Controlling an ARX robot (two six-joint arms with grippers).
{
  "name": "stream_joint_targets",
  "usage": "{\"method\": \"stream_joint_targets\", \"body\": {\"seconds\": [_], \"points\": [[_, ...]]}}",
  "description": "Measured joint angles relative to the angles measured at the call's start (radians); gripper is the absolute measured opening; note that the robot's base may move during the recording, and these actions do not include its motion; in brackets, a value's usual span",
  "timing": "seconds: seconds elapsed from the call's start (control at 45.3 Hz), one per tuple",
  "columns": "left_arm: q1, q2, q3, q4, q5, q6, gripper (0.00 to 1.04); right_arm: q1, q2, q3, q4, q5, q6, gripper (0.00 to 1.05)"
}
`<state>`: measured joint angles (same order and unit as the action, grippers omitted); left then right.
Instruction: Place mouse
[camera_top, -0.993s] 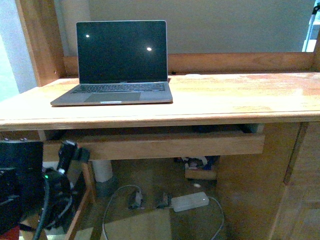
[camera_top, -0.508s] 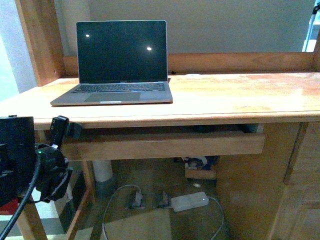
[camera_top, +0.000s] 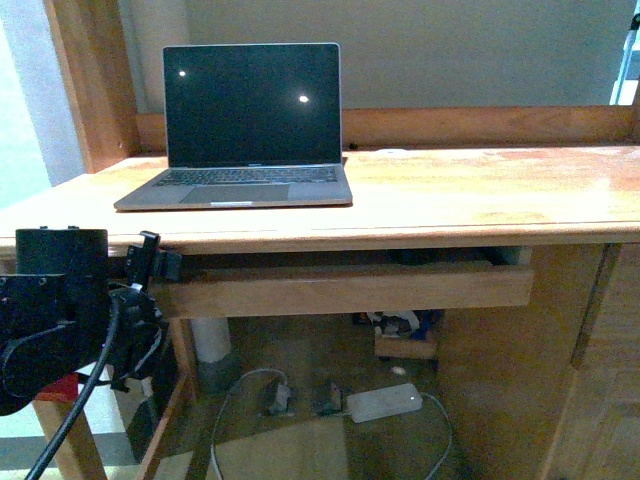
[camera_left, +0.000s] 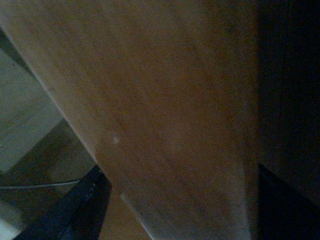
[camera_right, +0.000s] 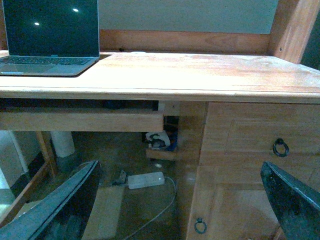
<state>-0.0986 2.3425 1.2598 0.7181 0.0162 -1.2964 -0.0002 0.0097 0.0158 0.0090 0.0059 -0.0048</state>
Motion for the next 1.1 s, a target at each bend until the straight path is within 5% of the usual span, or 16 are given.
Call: {"method": "stream_joint_targets", "body": {"seconds": [0.199,0.839,1.103], "points": [[0.004,-0.023,-0.024,-0.007,-0.007,-0.081,0.58,0.0,0.0,0.0,0.0,0.0,0.0,0.98],[0.015,-0.437,-0.576,-0.024,0.1,-0.076,0.56,0.0,0.0,0.0,0.0,0.0,0.0,0.98],[0.023,-0.663,-0.648,-0.278,0.091,0.309,0.99,0.0,0.0,0.0,0.0,0.0,0.0,0.98]]}}
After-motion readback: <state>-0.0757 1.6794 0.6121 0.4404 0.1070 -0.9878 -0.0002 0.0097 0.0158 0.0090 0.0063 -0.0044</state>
